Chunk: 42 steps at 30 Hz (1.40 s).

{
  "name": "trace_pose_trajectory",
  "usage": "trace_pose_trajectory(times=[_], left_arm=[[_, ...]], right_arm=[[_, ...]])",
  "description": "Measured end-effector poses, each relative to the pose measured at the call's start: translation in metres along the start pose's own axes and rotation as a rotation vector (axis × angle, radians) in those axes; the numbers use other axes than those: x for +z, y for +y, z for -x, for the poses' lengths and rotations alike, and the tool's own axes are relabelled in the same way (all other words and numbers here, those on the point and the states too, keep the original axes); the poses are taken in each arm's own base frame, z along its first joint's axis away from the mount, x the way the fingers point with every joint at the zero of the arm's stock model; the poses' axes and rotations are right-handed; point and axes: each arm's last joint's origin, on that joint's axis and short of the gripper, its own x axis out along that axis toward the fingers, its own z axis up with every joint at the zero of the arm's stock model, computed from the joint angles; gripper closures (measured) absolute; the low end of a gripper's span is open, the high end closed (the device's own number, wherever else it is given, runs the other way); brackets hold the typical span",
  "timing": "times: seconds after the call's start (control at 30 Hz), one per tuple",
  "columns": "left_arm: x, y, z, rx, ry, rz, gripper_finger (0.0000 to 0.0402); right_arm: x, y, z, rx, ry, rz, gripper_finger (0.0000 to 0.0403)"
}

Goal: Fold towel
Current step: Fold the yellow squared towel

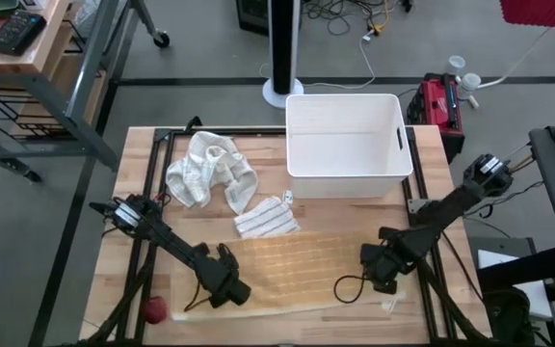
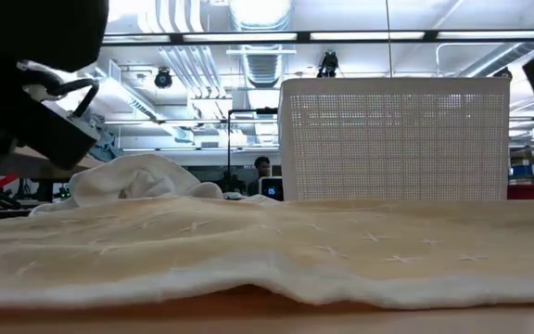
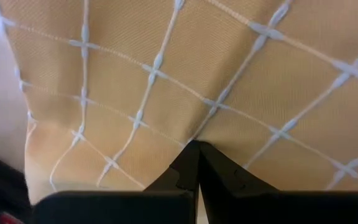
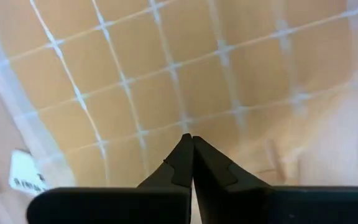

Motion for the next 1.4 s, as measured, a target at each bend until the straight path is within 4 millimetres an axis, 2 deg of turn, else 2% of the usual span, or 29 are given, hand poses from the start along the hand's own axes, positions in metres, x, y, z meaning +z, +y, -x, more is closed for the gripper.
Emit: trace_pose_trajectory(times=[0.2,0.3,0.4,0.5,0.6,0.8,0.9,1.03,1.23,1.4], left_arm=[[-0.002,0.002,0.016,-0.061,-0.052,0.029,0.0401],[-0.003,-0.003,0.029,-0.106,-0.077,0.023,0.0401],[-0.009,-0.011,0.043,-0.156,-0.104,-0.012,0.0401],[-0.024,-0.026,0.055,-0.224,-0.154,-0.12,0.0401],[-0.044,-0.039,0.057,-0.271,-0.185,-0.172,0.0401],[-0.084,-0.061,0.054,-0.385,-0.211,-0.12,0.0401],[-0.093,-0.063,0.05,-0.39,-0.208,-0.066,0.0398],[-0.098,-0.067,0.049,-0.421,-0.222,-0.1,0.0366],[-0.094,-0.067,0.039,-0.426,-0.247,-0.191,0.0283],[-0.091,-0.062,0.027,-0.384,-0.254,-0.162,0.0234]], right_arm=[[-0.003,-0.004,0.016,0.015,-0.109,-0.015,0.0403],[-0.003,-0.007,0.022,0.009,-0.17,-0.007,0.0403],[-0.005,-0.007,0.026,0.017,-0.196,0.074,0.0403],[-0.007,-0.002,0.025,0.022,-0.215,0.147,0.0403],[-0.009,0.007,0.022,0.049,-0.237,0.21,0.0403],[-0.011,0.032,0.015,0.139,-0.316,0.368,0.0403],[-0.011,0.041,0.007,0.151,-0.302,0.411,0.0398],[-0.011,0.051,-0.005,0.194,-0.197,0.443,0.0365],[-0.008,0.071,-0.019,0.216,-0.08,0.503,0.0284],[-0.005,0.087,-0.027,0.195,-0.047,0.542,0.0232]])
